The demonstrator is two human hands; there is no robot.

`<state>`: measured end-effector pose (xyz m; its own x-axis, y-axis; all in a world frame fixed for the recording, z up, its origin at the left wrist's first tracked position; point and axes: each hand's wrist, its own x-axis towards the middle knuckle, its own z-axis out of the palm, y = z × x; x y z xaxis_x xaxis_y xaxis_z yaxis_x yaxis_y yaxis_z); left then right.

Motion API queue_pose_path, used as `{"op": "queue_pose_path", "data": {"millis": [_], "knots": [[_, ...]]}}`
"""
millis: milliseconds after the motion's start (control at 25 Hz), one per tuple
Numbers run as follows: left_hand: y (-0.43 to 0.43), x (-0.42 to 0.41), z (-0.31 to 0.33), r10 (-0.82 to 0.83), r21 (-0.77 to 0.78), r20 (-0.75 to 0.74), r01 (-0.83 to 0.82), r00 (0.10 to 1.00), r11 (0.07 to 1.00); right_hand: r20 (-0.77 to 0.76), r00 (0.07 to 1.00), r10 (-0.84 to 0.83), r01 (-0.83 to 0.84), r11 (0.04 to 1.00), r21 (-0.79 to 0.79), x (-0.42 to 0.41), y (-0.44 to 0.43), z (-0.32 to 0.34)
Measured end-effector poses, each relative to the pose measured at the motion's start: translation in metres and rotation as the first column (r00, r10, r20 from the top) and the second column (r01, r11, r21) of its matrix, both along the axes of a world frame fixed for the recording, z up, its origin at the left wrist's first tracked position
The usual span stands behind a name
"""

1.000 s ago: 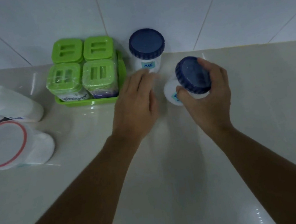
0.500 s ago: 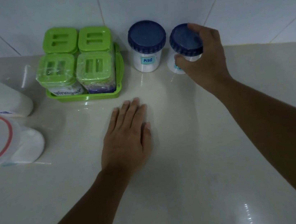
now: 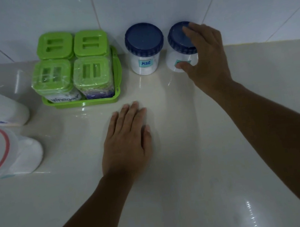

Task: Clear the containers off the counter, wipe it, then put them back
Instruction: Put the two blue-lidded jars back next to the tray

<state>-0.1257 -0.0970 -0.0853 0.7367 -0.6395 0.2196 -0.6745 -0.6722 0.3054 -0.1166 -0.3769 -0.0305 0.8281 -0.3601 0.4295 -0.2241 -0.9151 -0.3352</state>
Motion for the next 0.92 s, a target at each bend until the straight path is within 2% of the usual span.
{"op": "queue_pose_path", "data": {"millis": [160,360,480,680,800,920], "knots": [[-0.001,0.001,0.001,-0.001,-0.007,-0.005,0.001,1.000,1.000,-0.012,1.000,-0.002,0.003,0.999,0.042,0.005,-0.002,0.001],[-0.003,0.004,-0.001,0.013,-0.026,-0.004,-0.013,1.000,1.000,-0.046,0.996,-0.081,0.078,0.995,-0.069,-0.005,0.016,0.005],[-0.003,0.004,-0.003,0.014,-0.017,0.003,-0.013,1.000,1.000,0.011,0.995,-0.102,0.102,0.995,0.020,-0.028,0.050,0.005],[0.016,0.015,0.020,-0.041,-0.046,-0.205,0.032,0.978,0.998,0.002,0.999,0.050,-0.050,0.988,0.146,-0.072,0.105,-0.004],[0.074,-0.002,0.031,-0.027,-0.066,-0.080,0.022,0.996,0.998,0.046,0.997,0.063,-0.073,0.961,0.268,-0.080,0.138,0.004],[0.144,-0.030,0.026,0.020,-0.078,0.013,-0.019,1.000,0.997,0.063,0.990,0.127,-0.140,0.944,0.300,-0.076,0.177,0.016]]}}
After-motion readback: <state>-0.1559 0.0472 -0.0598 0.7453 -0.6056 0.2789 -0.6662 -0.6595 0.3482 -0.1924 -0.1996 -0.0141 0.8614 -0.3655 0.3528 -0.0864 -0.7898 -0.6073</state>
